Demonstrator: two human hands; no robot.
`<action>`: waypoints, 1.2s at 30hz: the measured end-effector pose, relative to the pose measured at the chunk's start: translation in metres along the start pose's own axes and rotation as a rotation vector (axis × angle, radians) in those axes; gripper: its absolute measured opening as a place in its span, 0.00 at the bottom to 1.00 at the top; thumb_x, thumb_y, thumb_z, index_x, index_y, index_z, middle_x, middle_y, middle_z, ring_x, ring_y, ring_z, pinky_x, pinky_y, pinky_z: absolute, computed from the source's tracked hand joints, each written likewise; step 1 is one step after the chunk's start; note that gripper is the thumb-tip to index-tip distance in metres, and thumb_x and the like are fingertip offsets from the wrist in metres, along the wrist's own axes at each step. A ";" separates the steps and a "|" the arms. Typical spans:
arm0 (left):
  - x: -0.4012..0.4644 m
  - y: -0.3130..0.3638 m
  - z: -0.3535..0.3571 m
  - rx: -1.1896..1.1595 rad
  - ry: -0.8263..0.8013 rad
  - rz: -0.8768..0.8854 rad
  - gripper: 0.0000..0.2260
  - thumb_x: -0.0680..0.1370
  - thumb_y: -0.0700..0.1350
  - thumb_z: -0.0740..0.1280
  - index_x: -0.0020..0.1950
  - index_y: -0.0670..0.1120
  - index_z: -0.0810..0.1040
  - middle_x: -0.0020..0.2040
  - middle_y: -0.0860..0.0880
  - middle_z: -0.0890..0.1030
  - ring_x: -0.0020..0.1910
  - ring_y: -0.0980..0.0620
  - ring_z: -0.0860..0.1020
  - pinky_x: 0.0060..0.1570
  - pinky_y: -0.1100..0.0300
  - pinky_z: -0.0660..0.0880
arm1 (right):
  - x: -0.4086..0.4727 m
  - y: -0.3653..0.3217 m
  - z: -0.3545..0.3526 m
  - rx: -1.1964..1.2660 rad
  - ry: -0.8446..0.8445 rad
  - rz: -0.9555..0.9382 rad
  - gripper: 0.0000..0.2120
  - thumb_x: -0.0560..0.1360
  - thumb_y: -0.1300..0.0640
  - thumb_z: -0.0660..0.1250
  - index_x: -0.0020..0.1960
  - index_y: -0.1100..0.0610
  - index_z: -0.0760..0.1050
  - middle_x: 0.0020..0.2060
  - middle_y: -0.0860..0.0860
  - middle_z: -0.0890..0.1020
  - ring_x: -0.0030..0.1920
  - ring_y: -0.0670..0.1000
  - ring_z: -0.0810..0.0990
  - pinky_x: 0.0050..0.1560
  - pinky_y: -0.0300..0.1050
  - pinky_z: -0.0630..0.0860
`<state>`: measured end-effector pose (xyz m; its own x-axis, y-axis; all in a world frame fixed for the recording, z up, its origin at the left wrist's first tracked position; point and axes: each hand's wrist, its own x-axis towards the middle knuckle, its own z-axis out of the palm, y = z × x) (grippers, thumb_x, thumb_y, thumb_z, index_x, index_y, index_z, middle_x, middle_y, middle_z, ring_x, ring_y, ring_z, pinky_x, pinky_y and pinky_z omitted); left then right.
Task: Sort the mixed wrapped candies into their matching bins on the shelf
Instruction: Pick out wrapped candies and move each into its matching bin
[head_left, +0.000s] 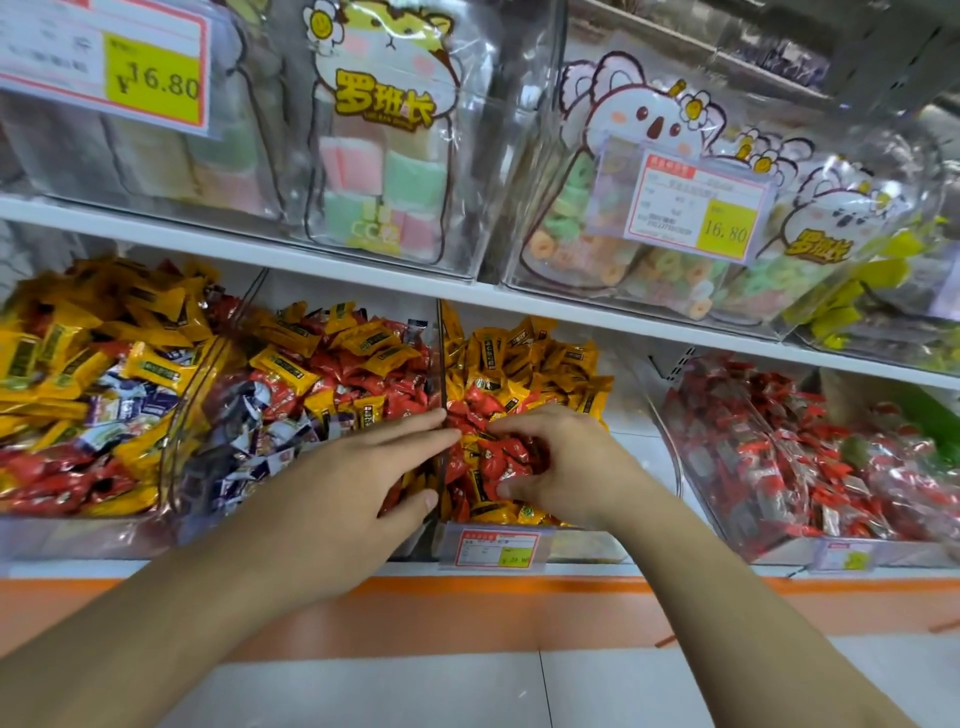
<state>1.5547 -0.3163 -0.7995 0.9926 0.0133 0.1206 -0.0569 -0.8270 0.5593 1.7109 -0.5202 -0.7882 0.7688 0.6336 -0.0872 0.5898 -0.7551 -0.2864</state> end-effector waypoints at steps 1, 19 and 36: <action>-0.001 0.001 0.000 -0.001 -0.007 -0.002 0.26 0.83 0.59 0.61 0.78 0.74 0.54 0.75 0.80 0.47 0.77 0.72 0.50 0.76 0.63 0.53 | 0.001 0.000 0.001 0.006 0.023 -0.006 0.29 0.69 0.45 0.81 0.68 0.38 0.77 0.61 0.43 0.78 0.62 0.47 0.75 0.64 0.45 0.74; -0.003 -0.001 -0.010 -0.065 0.124 -0.038 0.18 0.83 0.54 0.66 0.73 0.63 0.73 0.69 0.68 0.72 0.67 0.66 0.70 0.63 0.70 0.66 | -0.009 -0.008 -0.019 0.480 0.425 0.103 0.07 0.74 0.56 0.79 0.43 0.45 0.84 0.27 0.43 0.77 0.24 0.46 0.68 0.24 0.39 0.65; -0.027 -0.028 -0.053 -0.467 0.319 -0.252 0.19 0.79 0.45 0.74 0.68 0.60 0.80 0.54 0.65 0.82 0.50 0.75 0.78 0.48 0.77 0.74 | -0.008 -0.135 0.002 0.910 0.122 -0.211 0.09 0.75 0.65 0.76 0.49 0.51 0.85 0.47 0.51 0.88 0.49 0.52 0.88 0.56 0.56 0.83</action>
<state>1.5242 -0.2633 -0.7750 0.9049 0.4032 0.1365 0.0630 -0.4439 0.8939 1.6242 -0.4227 -0.7507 0.7194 0.6808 0.1373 0.3395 -0.1723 -0.9247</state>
